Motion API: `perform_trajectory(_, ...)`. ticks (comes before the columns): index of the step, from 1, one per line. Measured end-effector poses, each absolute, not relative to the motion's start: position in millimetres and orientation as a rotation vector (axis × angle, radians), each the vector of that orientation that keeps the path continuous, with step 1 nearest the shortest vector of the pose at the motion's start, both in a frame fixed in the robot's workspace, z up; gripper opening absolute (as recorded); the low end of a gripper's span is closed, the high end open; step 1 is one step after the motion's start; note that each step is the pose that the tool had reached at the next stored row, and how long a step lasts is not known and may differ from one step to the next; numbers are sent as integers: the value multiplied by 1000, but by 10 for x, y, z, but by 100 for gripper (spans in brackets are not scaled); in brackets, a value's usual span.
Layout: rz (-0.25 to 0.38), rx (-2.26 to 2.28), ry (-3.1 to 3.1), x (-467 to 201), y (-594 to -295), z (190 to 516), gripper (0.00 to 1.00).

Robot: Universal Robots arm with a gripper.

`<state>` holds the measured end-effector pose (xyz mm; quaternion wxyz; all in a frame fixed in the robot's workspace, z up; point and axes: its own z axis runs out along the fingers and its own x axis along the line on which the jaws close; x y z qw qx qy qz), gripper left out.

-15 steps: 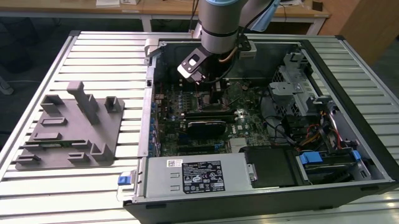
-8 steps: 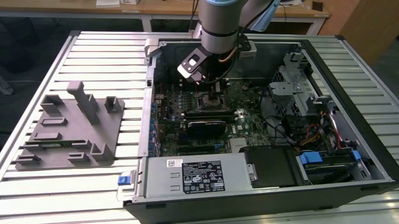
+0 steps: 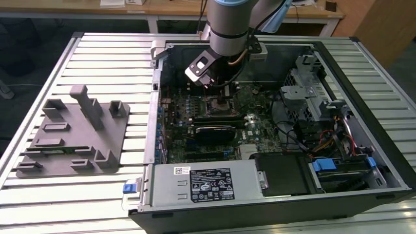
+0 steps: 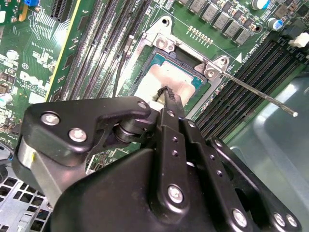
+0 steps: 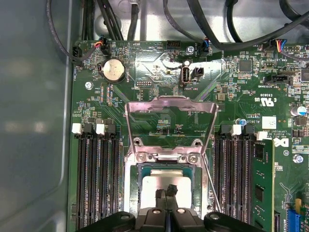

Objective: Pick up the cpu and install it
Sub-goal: 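Place the cpu into insertion slot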

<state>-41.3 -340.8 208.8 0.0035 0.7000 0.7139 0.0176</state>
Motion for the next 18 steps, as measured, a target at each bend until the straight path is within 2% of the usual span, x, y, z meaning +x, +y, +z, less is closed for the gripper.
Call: perform_trajectory(18,55,2194,2238,-414,-3408,1993,11)
